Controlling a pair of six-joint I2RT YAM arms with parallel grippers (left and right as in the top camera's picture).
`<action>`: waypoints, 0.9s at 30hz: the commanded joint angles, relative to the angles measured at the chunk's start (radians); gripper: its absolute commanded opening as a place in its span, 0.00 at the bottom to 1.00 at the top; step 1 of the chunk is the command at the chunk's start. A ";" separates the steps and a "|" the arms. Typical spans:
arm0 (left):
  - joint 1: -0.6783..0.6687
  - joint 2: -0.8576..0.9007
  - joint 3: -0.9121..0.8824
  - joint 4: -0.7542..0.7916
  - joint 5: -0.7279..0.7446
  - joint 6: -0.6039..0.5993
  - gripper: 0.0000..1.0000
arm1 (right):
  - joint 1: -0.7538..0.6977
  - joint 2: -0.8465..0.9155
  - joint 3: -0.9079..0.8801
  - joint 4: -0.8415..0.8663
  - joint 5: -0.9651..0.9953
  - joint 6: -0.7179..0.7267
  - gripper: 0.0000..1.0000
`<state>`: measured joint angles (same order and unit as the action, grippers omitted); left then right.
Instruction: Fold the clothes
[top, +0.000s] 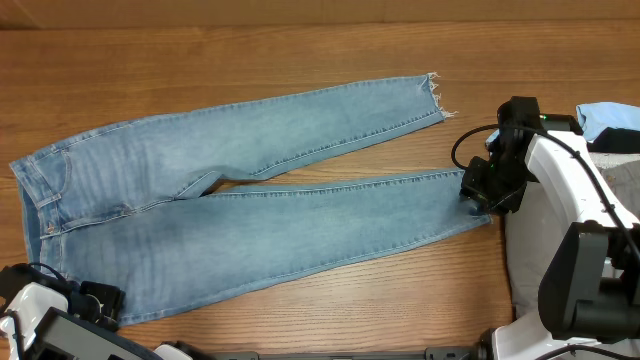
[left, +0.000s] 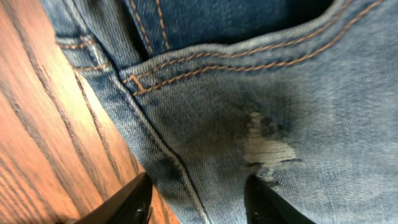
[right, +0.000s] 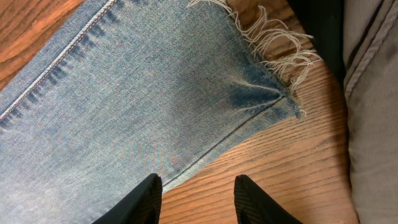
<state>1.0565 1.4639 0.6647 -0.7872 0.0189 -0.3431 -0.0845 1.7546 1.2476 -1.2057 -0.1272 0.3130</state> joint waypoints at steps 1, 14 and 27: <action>0.003 -0.002 -0.013 0.011 0.000 -0.032 0.42 | -0.005 -0.023 0.017 -0.001 -0.005 -0.007 0.41; 0.003 0.032 0.070 -0.060 0.030 0.060 0.12 | -0.009 -0.023 0.017 0.016 0.013 -0.006 0.40; 0.003 0.032 0.204 -0.177 0.053 0.059 0.17 | -0.212 -0.023 -0.022 0.073 -0.063 0.101 0.35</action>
<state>1.0557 1.4910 0.8452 -0.9623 0.0601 -0.3065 -0.2565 1.7546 1.2465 -1.1324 -0.1349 0.3943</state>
